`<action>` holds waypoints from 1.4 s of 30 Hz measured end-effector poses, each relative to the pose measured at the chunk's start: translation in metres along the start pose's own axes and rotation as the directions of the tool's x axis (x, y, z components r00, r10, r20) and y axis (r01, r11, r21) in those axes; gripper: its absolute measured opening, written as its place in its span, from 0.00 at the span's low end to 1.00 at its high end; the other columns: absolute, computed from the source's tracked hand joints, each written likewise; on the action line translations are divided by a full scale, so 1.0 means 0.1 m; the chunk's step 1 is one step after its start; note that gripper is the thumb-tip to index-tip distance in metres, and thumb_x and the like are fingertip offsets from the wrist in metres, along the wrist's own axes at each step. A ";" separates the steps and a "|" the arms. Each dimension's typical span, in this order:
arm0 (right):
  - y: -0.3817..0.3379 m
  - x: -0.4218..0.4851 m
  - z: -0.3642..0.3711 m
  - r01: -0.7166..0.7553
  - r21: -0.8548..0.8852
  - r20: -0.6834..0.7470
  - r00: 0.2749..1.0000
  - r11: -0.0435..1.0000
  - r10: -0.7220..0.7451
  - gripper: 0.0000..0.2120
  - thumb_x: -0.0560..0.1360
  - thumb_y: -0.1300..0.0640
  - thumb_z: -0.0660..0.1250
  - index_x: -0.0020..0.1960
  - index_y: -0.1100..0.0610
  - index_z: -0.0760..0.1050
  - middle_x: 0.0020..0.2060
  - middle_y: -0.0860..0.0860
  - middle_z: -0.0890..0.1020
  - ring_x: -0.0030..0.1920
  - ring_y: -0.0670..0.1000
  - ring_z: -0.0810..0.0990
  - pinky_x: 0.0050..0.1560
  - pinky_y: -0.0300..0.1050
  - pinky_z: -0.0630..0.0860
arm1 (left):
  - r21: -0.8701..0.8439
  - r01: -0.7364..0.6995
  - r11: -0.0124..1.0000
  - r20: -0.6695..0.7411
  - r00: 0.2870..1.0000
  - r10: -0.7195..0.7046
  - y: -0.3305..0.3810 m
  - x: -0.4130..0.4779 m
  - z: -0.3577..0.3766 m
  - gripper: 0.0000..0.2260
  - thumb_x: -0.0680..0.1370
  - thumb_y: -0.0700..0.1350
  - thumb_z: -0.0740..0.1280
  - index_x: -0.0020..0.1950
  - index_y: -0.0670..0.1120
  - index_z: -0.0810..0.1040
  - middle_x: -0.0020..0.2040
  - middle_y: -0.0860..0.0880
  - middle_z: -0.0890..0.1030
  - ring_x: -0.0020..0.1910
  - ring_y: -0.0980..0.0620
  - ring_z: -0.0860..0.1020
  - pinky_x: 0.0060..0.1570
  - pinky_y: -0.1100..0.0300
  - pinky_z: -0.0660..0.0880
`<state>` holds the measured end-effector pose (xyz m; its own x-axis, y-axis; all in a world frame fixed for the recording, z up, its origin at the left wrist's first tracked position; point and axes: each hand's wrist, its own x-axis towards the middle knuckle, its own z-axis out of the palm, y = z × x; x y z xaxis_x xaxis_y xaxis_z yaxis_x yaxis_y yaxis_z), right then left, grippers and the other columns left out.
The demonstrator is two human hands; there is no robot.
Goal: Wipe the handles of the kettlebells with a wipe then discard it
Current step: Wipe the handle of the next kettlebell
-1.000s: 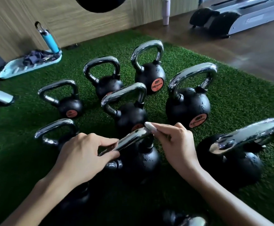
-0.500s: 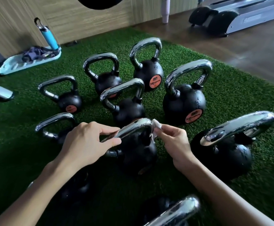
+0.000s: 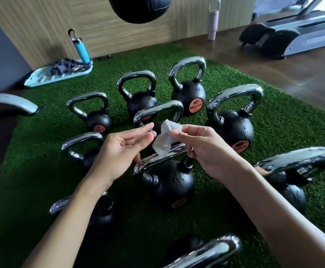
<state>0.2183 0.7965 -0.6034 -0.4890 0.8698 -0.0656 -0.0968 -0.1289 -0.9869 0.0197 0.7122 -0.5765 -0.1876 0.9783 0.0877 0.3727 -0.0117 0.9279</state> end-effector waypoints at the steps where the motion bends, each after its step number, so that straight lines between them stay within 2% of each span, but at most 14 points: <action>1: -0.02 0.02 0.03 0.004 -0.009 -0.004 1.000 1.000 -0.004 0.06 0.74 0.52 0.74 0.42 0.54 0.84 0.35 0.48 0.81 0.29 0.39 0.70 0.35 0.35 0.62 | -0.026 -0.012 1.000 -0.012 1.000 0.011 0.02 -0.02 0.01 0.15 0.73 0.51 0.71 0.61 0.58 0.82 0.52 0.59 0.86 0.34 0.64 0.77 0.42 0.76 0.74; 5: -0.12 0.07 0.16 0.011 -0.043 -0.010 1.000 0.999 -0.011 0.10 0.72 0.56 0.77 0.50 0.61 0.85 0.36 0.48 0.85 0.28 0.38 0.77 0.35 0.29 0.70 | -0.039 -0.002 0.999 -0.117 0.993 -0.002 -0.04 -0.04 -0.02 0.13 0.75 0.44 0.74 0.58 0.54 0.84 0.40 0.59 0.86 0.31 0.66 0.76 0.38 0.74 0.71; 9: -0.11 0.11 0.23 -0.028 -0.073 0.011 1.000 0.997 0.028 0.12 0.69 0.57 0.79 0.49 0.61 0.84 0.35 0.48 0.83 0.25 0.38 0.74 0.28 0.27 0.67 | -0.111 0.046 0.993 -0.099 0.993 -0.057 -0.11 -0.09 -0.06 0.17 0.77 0.44 0.73 0.65 0.54 0.81 0.40 0.57 0.86 0.31 0.70 0.75 0.37 0.76 0.69; 13: -0.10 0.10 0.22 0.002 -0.231 -0.003 1.000 0.973 -0.003 0.10 0.69 0.54 0.79 0.49 0.55 0.85 0.38 0.48 0.86 0.31 0.39 0.79 0.37 0.33 0.73 | 0.021 0.094 0.995 -0.097 0.991 -0.091 -0.24 -0.09 -0.08 0.12 0.77 0.46 0.73 0.59 0.56 0.84 0.36 0.62 0.84 0.37 0.69 0.79 0.43 0.68 0.75; 15: -0.08 0.11 0.11 0.105 -0.620 -0.016 0.989 0.777 -0.147 0.11 0.69 0.50 0.79 0.51 0.47 0.85 0.43 0.45 0.87 0.43 0.41 0.83 0.47 0.40 0.77 | 0.115 0.122 0.986 -0.155 0.982 -0.103 -0.33 -0.08 -0.09 0.09 0.76 0.50 0.75 0.55 0.60 0.86 0.43 0.61 0.86 0.48 0.62 0.83 0.52 0.62 0.79; 17: -0.09 0.10 0.03 0.190 -0.846 0.104 0.975 0.499 -0.196 0.16 0.68 0.45 0.79 0.56 0.42 0.84 0.49 0.43 0.86 0.52 0.45 0.82 0.54 0.44 0.77 | 0.270 0.111 0.956 -0.201 0.978 -0.057 -0.35 -0.11 -0.06 0.12 0.75 0.55 0.75 0.59 0.64 0.83 0.43 0.61 0.86 0.43 0.62 0.83 0.41 0.70 0.75; 19: -0.12 0.08 0.00 0.243 -0.920 0.207 0.967 0.306 -0.147 0.20 0.69 0.42 0.77 0.60 0.40 0.81 0.49 0.42 0.84 0.56 0.49 0.77 0.54 0.45 0.73 | 0.371 0.010 0.928 -0.167 0.984 0.056 -0.35 -0.14 -0.02 0.19 0.76 0.56 0.73 0.67 0.64 0.77 0.42 0.59 0.86 0.31 0.63 0.77 0.31 0.72 0.68; 22: -0.19 0.07 0.00 0.281 -0.950 0.270 0.958 0.138 -0.093 0.20 0.72 0.38 0.72 0.64 0.37 0.78 0.38 0.38 0.68 0.50 0.47 0.66 0.48 0.44 0.61 | 0.545 -0.162 0.822 -0.048 0.973 0.224 -0.34 -0.17 -0.02 0.14 0.79 0.56 0.68 0.65 0.61 0.81 0.45 0.58 0.82 0.35 0.64 0.75 0.33 0.70 0.65; 25: -0.22 0.13 -0.07 0.344 -0.939 0.339 0.934 0.028 -0.108 0.21 0.72 0.35 0.69 0.64 0.34 0.77 0.36 0.35 0.64 0.48 0.44 0.62 0.46 0.44 0.58 | 0.590 -0.187 0.785 0.087 0.982 0.169 -0.32 -0.16 -0.08 0.17 0.79 0.63 0.63 0.65 0.62 0.80 0.49 0.59 0.77 0.33 0.65 0.73 0.32 0.69 0.65; 30: -0.15 0.22 -0.21 0.373 -0.928 0.368 0.920 0.013 -0.133 0.20 0.71 0.32 0.66 0.62 0.31 0.76 0.34 0.33 0.67 0.47 0.44 0.65 0.46 0.45 0.60 | 0.629 -0.280 0.725 0.223 0.959 0.177 -0.23 0.09 -0.03 0.18 0.79 0.64 0.65 0.62 0.57 0.83 0.53 0.61 0.78 0.50 0.62 0.77 0.52 0.55 0.77; 33: -0.08 0.26 -0.30 0.349 -0.927 0.329 0.933 0.136 -0.148 0.25 0.66 0.27 0.61 0.61 0.31 0.76 0.43 0.39 0.82 0.47 0.44 0.67 0.47 0.46 0.64 | 0.627 -0.312 0.713 0.240 0.949 0.205 -0.14 0.21 0.05 0.16 0.78 0.62 0.68 0.60 0.55 0.85 0.52 0.60 0.83 0.50 0.62 0.80 0.51 0.55 0.79; 35: -0.06 0.27 -0.35 0.343 -0.911 0.320 0.938 0.228 -0.133 0.28 0.63 0.25 0.58 0.59 0.31 0.76 0.47 0.39 0.84 0.47 0.43 0.70 0.50 0.48 0.70 | 0.614 -0.336 0.714 0.224 0.942 0.251 -0.16 0.16 0.03 0.14 0.77 0.58 0.72 0.60 0.55 0.85 0.53 0.58 0.86 0.50 0.64 0.81 0.51 0.59 0.80; 39: -0.10 0.27 -0.36 0.328 -0.935 0.307 0.939 0.134 -0.158 0.18 0.69 0.32 0.68 0.58 0.32 0.79 0.43 0.33 0.79 0.47 0.40 0.69 0.45 0.43 0.64 | 0.587 -0.303 0.751 0.135 0.951 0.278 -0.19 0.03 0.03 0.15 0.75 0.53 0.75 0.62 0.56 0.83 0.55 0.56 0.86 0.51 0.63 0.83 0.52 0.60 0.81; 42: -0.09 0.29 -0.34 0.321 -0.939 0.301 0.941 0.126 -0.157 0.18 0.69 0.33 0.69 0.58 0.32 0.79 0.43 0.31 0.78 0.49 0.39 0.69 0.48 0.44 0.64 | 0.637 -0.251 0.729 0.100 0.964 0.244 -0.16 0.02 0.04 0.14 0.75 0.54 0.75 0.60 0.61 0.83 0.46 0.59 0.87 0.34 0.63 0.80 0.36 0.63 0.79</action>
<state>0.2346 0.8387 -0.6010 -0.7053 0.6954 0.1374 0.6447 0.7099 -0.2837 0.0170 0.7150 -0.5922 0.0015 0.9615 0.2749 0.8975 -0.1225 0.4237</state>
